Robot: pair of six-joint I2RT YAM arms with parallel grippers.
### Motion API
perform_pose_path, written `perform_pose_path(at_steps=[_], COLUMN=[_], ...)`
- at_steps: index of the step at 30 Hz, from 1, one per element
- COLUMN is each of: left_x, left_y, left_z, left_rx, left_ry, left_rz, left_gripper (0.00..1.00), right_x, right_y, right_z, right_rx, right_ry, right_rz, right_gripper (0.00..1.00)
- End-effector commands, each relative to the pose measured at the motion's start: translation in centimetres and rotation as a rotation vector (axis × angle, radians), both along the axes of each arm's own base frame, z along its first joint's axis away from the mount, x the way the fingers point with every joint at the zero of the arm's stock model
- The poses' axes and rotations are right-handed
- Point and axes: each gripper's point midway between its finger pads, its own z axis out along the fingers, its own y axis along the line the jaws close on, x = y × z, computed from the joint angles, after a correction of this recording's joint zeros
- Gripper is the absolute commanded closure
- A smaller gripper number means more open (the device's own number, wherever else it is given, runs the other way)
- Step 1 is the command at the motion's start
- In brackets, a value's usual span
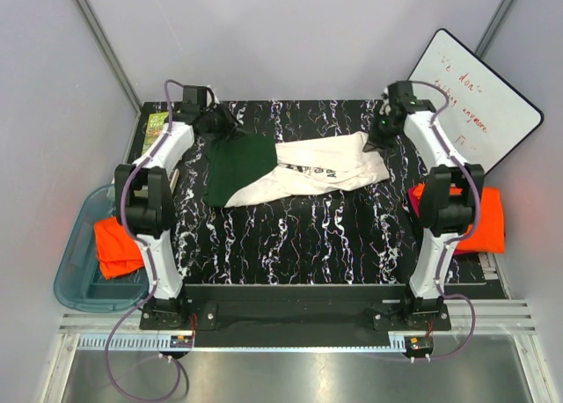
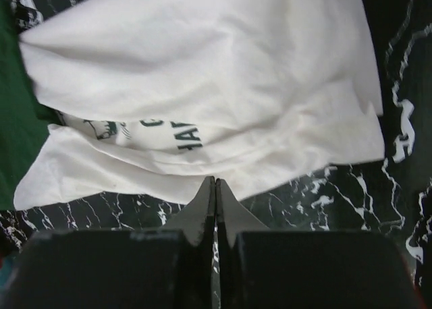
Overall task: Fold and stack the t-shirts
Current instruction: Fold the tshirt
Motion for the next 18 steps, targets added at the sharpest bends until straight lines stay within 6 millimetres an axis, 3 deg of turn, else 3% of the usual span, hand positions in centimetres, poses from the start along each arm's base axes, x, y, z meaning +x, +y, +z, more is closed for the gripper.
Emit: perform_pose_path(at_steps=[1,3,4,7,8,9,13,18], left_x=[-4.4,-5.4,-6.5,-8.5,-9.0,-9.8,-11.9,-13.2], left_y=[-1.3,-1.9,-1.0,-1.1,-1.4,-1.3,-1.0,0.5], left_z=[0.3,-0.8,-2.9,-5.5,-6.0,-6.9,-8.7,-9.5], left_rx=[0.243,0.354,0.431,0.500,0.507,0.513,0.560,0.680], left_ry=[-0.018,0.006,0.091,0.192,0.211,0.245,0.336,0.406], left_rz=[-0.141,-0.192,-0.190,-0.240,-0.255,-0.264,-0.296,-0.319], left_gripper=[1.00,1.00,1.00,1.00,1.00,1.00,1.00,1.00], right_x=[2.7,4.3,4.8,6.5,7.9,7.7,8.5,7.3], right_y=[2.0,2.9,3.1,3.9,4.3,4.0,3.6,1.3], right_z=[-0.7,-2.0,-2.5,-4.6,-3.4,-5.9,-7.4,-9.1], right_rx=[-0.171,-0.222,-0.237,-0.303,-0.310,-0.350,-0.439,-0.578], right_ry=[-0.016,-0.004,0.002,0.029,-0.019,0.040,0.049,0.104], right_rz=[0.071,0.078,0.080,0.089,0.089,0.091,0.075,0.052], right_gripper=[1.00,1.00,1.00,1.00,1.00,1.00,1.00,1.00])
